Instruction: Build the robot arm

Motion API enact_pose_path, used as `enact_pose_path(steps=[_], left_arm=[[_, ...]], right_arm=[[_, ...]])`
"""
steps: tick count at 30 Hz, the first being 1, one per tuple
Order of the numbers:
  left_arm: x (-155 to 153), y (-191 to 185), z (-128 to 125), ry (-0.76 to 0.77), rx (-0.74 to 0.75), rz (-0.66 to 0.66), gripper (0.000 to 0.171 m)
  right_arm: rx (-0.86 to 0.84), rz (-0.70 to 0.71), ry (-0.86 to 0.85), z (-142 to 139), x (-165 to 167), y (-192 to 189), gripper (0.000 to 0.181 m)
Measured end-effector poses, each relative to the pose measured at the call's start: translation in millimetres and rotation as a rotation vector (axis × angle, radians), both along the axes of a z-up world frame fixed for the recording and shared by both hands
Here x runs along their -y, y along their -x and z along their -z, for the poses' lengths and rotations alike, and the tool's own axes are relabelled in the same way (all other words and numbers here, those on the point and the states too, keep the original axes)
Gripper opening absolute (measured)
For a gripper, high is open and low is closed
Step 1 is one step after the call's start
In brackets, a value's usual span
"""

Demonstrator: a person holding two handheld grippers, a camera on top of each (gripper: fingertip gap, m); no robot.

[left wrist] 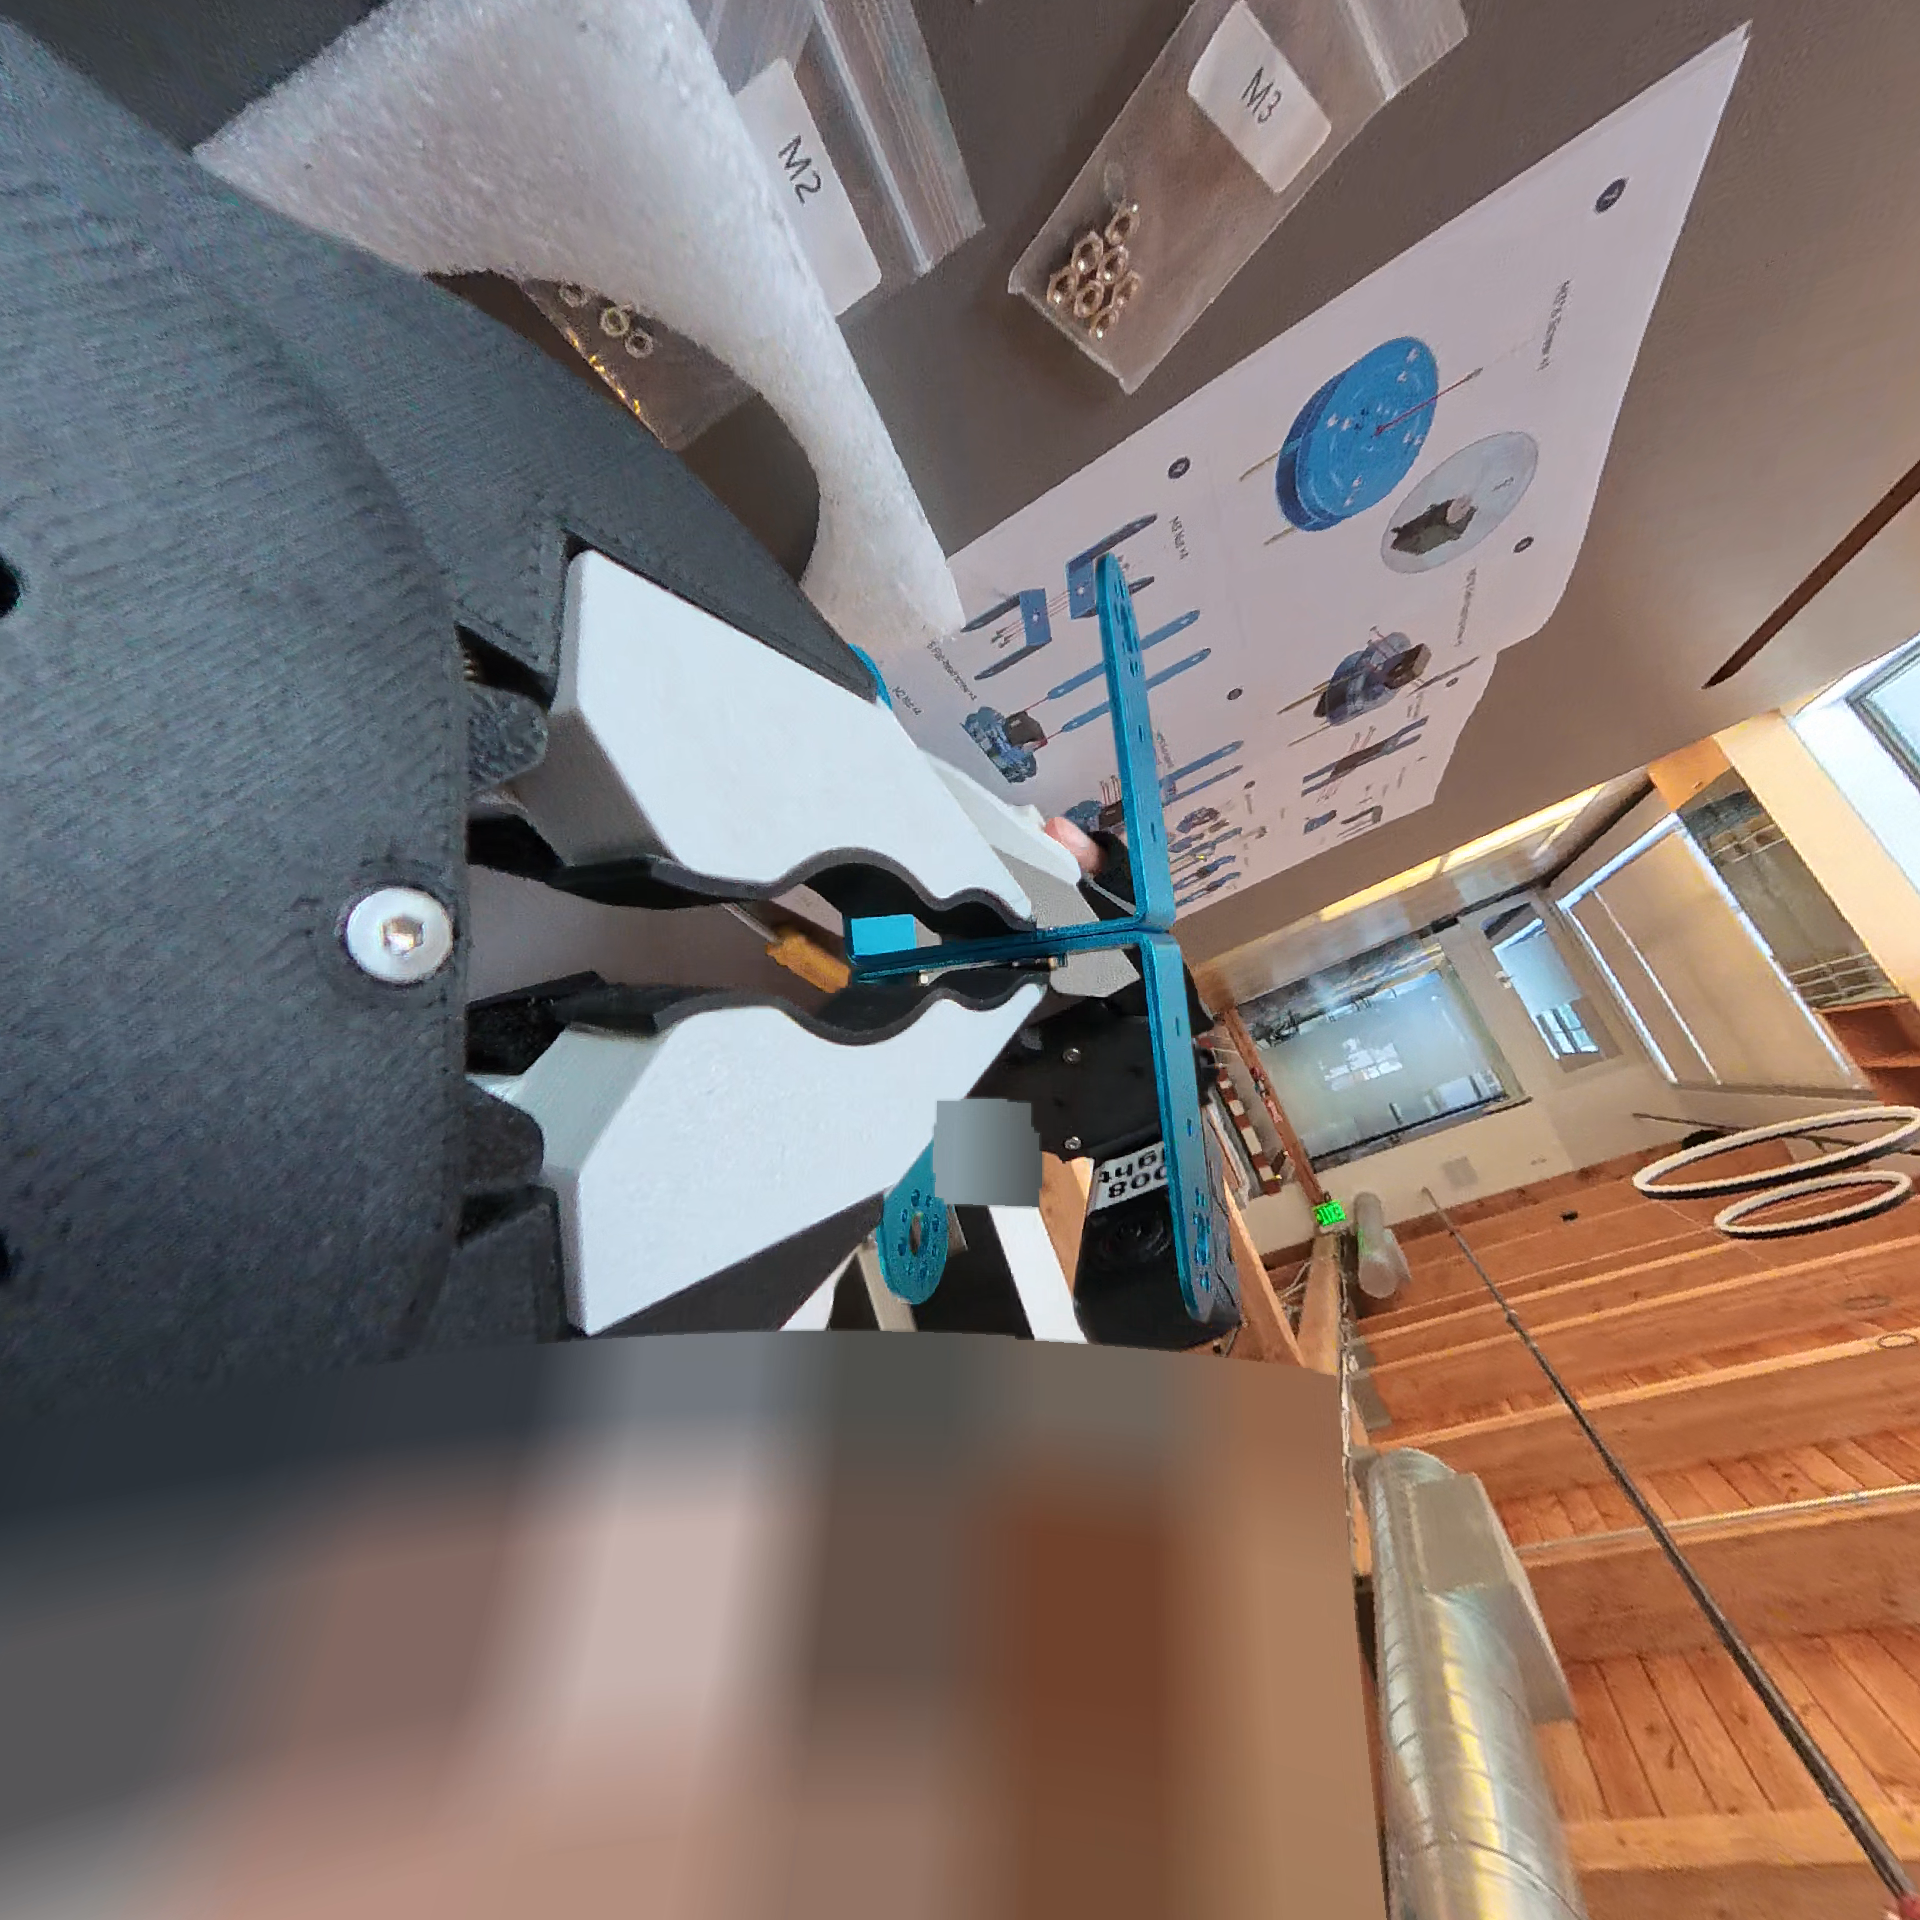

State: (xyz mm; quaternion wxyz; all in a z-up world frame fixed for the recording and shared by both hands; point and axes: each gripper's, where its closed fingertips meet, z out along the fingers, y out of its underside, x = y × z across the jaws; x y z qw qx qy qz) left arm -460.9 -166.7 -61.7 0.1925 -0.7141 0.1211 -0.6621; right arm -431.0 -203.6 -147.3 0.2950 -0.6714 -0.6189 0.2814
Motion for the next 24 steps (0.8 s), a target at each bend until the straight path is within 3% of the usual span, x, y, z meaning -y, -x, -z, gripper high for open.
enact_pose_path(steps=[11,16,20,24], left_arm=[[20.6,-21.7,9.6,-0.154,-0.116,0.07,0.003],[21.0,-22.0,4.9,-0.349,-0.212,0.055,0.003],[16.8,-15.2,1.8,-0.495,-0.317,0.034,0.003],[15.6,-12.9,-2.5,-0.468,-0.288,0.031,0.003]], right_arm=[[-0.107,0.032,-0.116,-30.4,6.4,-6.3,0.014],[-0.071,0.014,-0.245,-26.4,5.8,-11.2,0.014],[-0.042,0.037,-0.233,-12.5,-1.0,-13.4,0.014],[-0.078,0.073,-0.142,-13.0,-6.6,-10.2,0.013]])
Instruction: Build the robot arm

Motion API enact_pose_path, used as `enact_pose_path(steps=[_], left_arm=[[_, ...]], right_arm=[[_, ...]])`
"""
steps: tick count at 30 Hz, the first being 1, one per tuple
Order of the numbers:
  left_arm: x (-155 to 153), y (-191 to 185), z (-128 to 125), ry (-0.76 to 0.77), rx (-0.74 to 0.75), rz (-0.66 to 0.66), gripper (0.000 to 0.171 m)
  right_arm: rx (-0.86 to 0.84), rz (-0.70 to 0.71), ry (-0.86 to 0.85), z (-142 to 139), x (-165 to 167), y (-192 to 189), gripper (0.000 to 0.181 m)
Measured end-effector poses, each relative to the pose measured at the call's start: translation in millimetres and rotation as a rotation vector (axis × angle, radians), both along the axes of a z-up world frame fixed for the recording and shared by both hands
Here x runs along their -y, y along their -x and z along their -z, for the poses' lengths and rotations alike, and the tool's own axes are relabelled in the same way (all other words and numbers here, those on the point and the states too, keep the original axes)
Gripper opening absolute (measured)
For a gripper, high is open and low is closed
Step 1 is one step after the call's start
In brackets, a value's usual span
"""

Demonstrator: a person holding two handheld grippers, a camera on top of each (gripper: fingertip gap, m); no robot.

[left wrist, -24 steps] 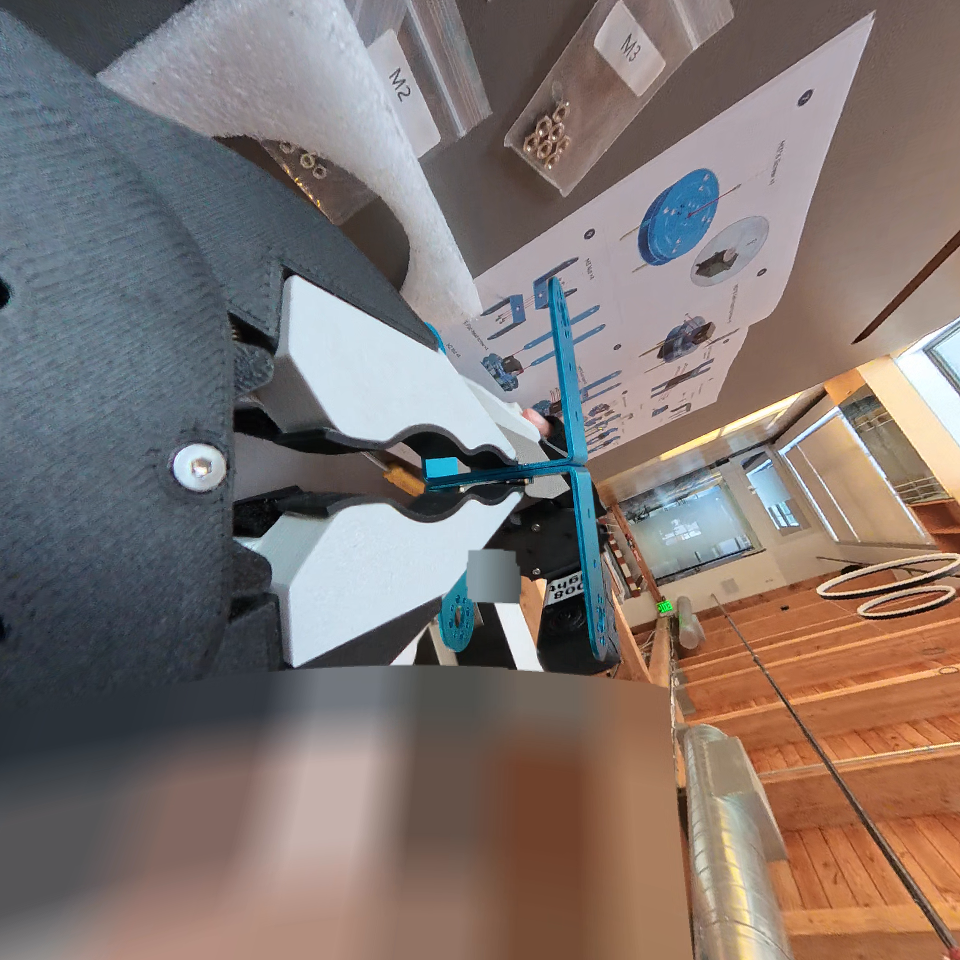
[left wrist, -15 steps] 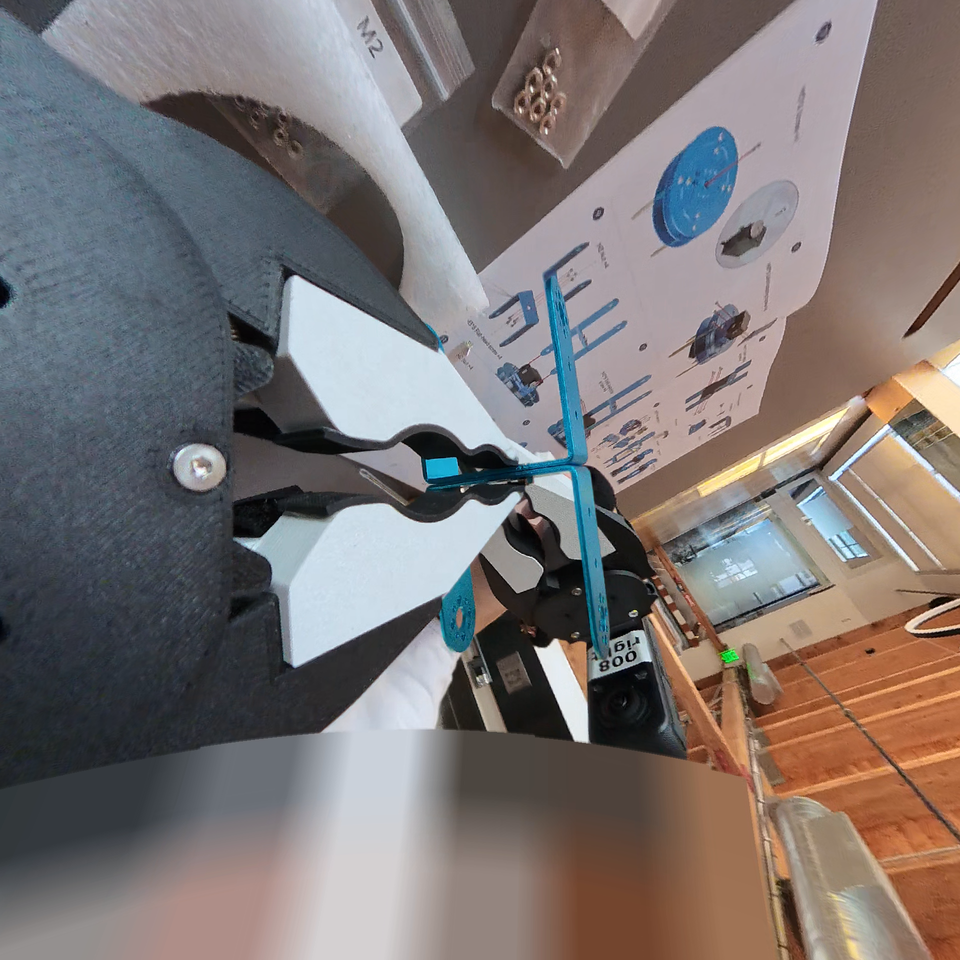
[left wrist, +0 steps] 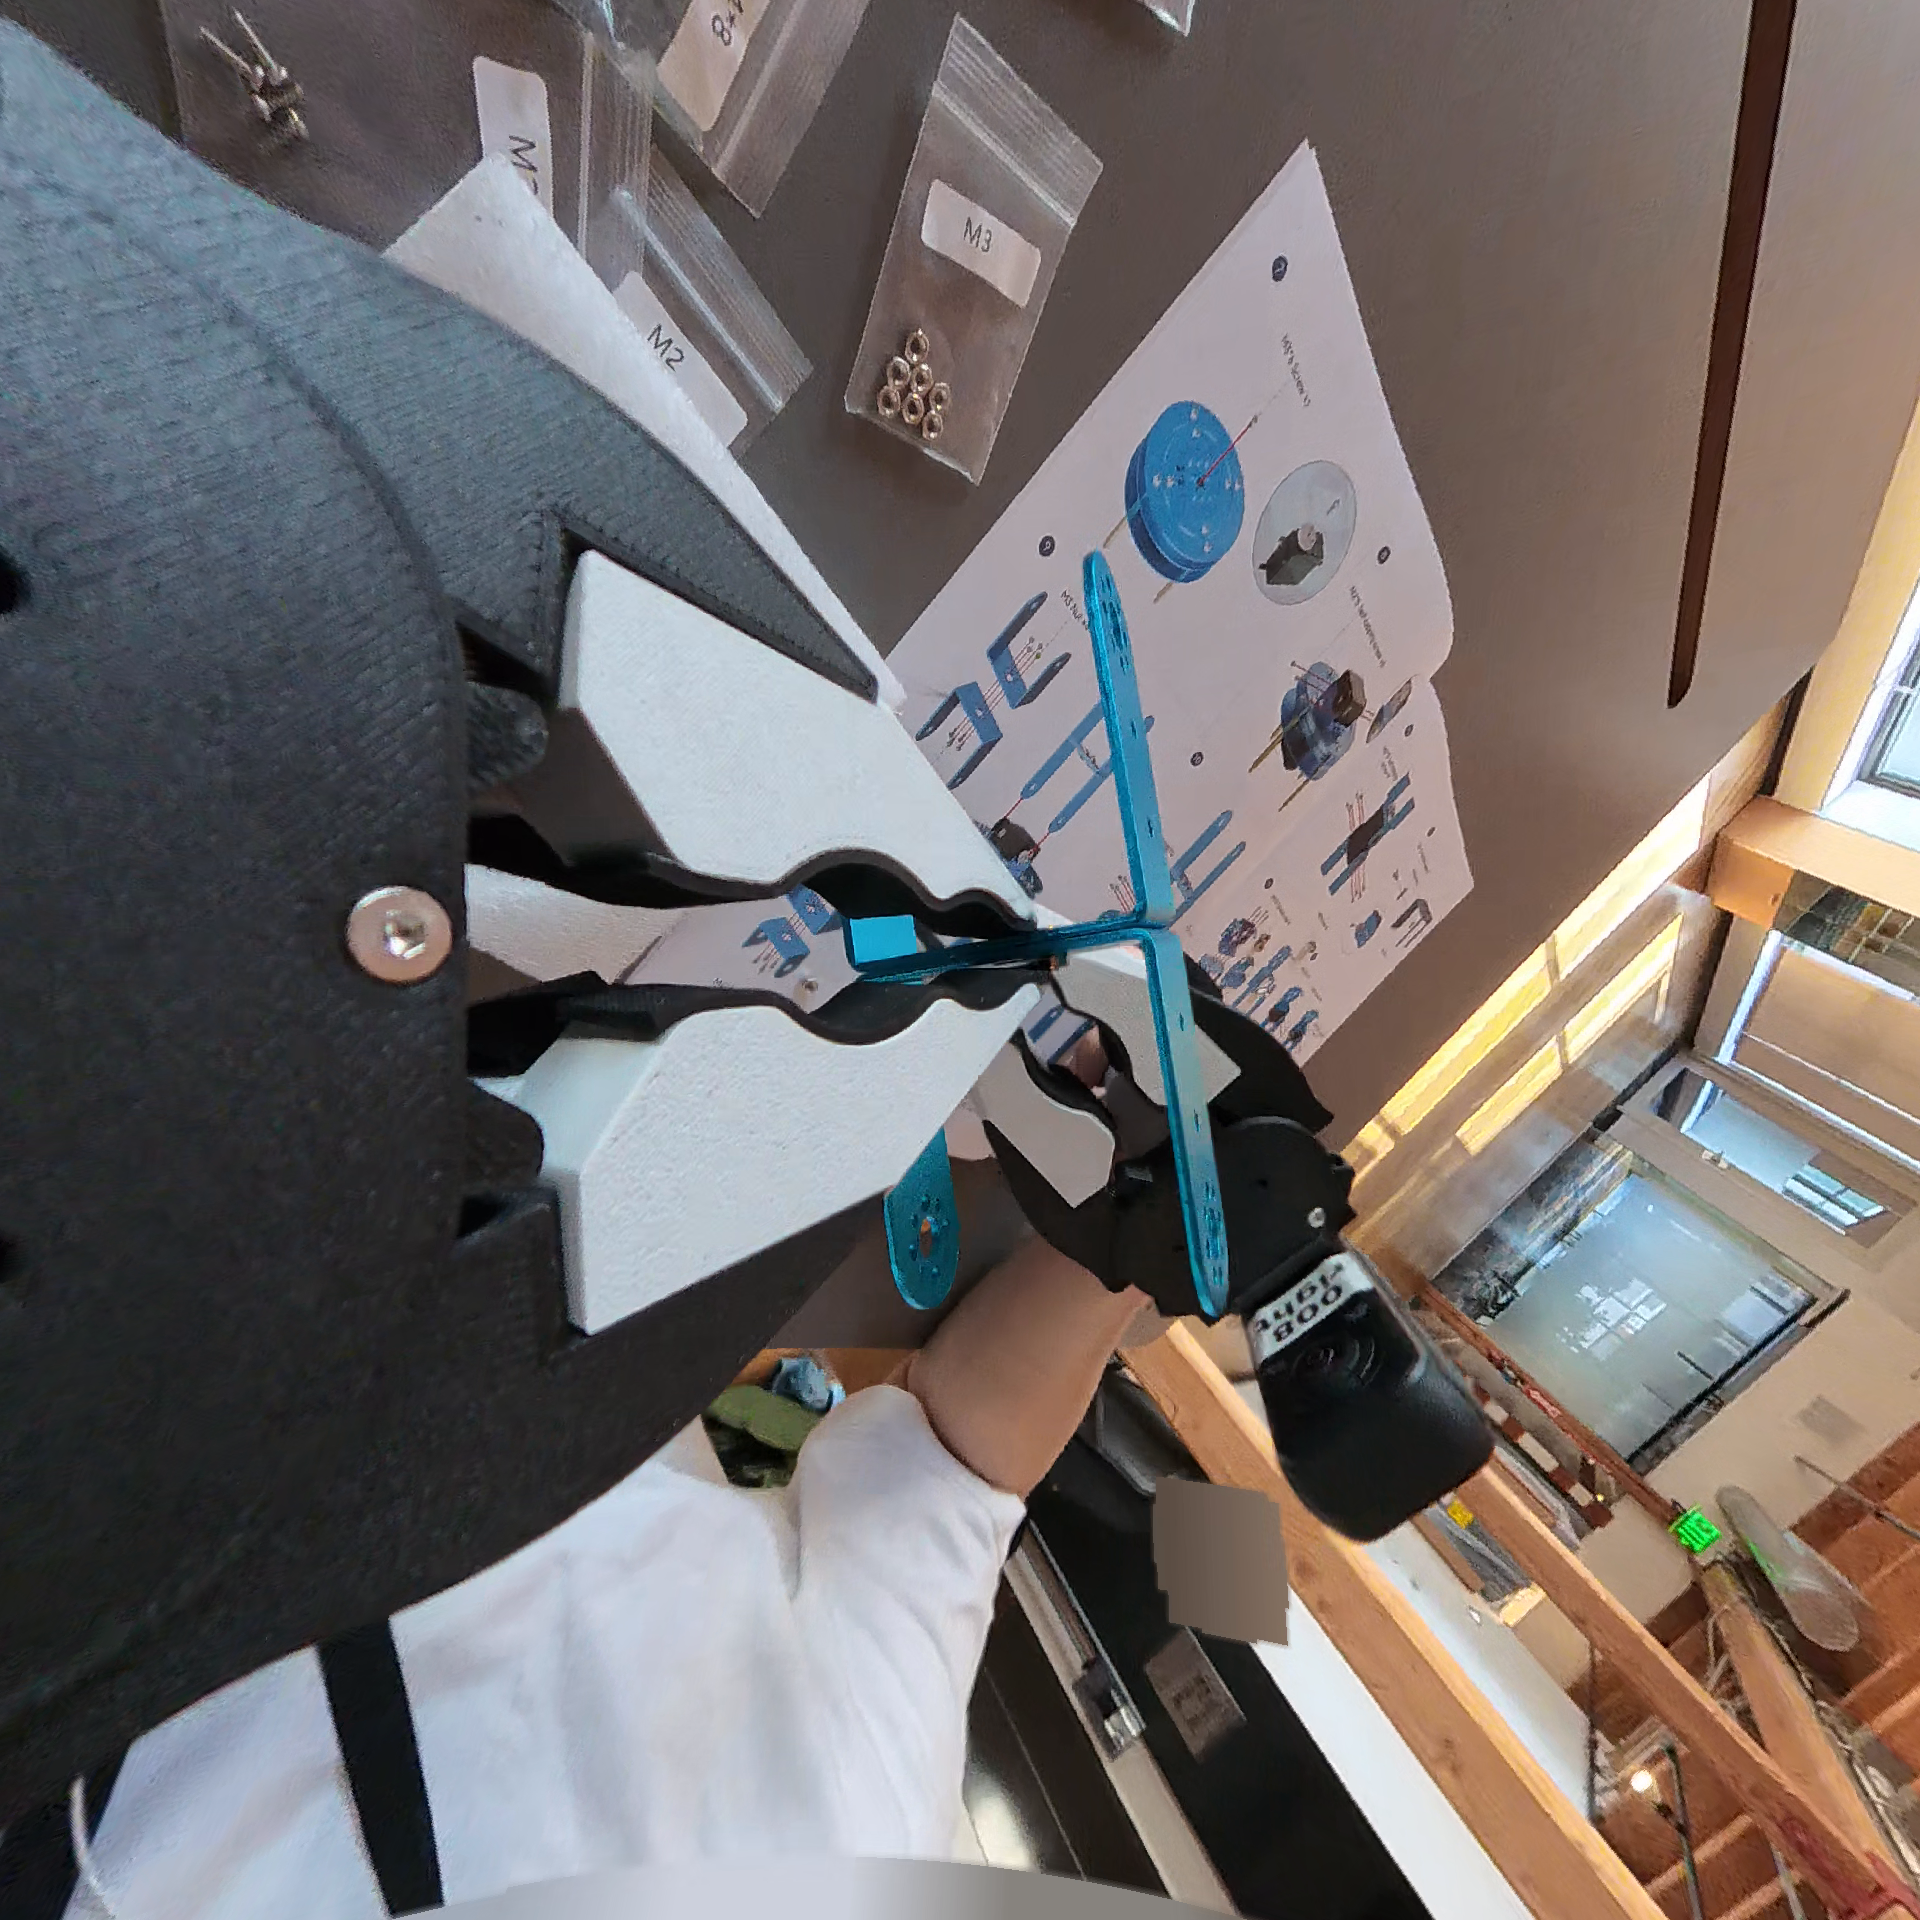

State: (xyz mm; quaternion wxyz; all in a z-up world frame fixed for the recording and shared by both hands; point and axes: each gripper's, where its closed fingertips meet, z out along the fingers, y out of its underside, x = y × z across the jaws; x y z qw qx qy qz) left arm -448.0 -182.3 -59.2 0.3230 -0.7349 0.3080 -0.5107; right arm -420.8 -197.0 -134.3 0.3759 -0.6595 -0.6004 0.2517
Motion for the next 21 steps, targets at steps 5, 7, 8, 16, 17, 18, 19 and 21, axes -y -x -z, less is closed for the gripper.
enact_pose_path(steps=[5,7,8,16,17,18,19,21], left_arm=[[8.5,-3.9,-2.7,0.13,0.093,0.076,0.003],[14.5,-6.5,-4.9,0.175,0.127,0.119,0.003],[17.0,-7.3,-5.5,0.185,0.134,0.135,0.003],[23.9,-17.5,8.9,0.11,0.026,0.137,0.003],[19.5,-17.3,15.4,0.073,-0.028,0.1,0.003],[15.0,-16.6,22.2,0.025,-0.093,0.066,0.003],[10.3,-15.5,29.5,-0.022,-0.167,0.032,0.003],[2.1,-15.9,40.1,-0.102,-0.288,-0.033,0.003]], right_arm=[[-0.066,0.001,0.002,-16.9,1.1,1.1,0.013],[-0.149,-0.009,-0.009,-35.2,3.5,3.9,0.013],[-0.189,-0.006,-0.011,-43.9,3.5,4.1,0.013],[-0.422,0.016,-0.134,-106.5,10.9,-7.2,0.03],[-0.396,0.019,-0.212,-108.7,13.1,-8.1,0.032],[-0.354,0.025,-0.29,-108.6,14.8,-8.5,0.032],[-0.298,0.043,-0.356,-106.1,14.2,-8.7,0.032],[-0.155,0.096,-0.456,-94.7,8.6,-9.9,0.03]])
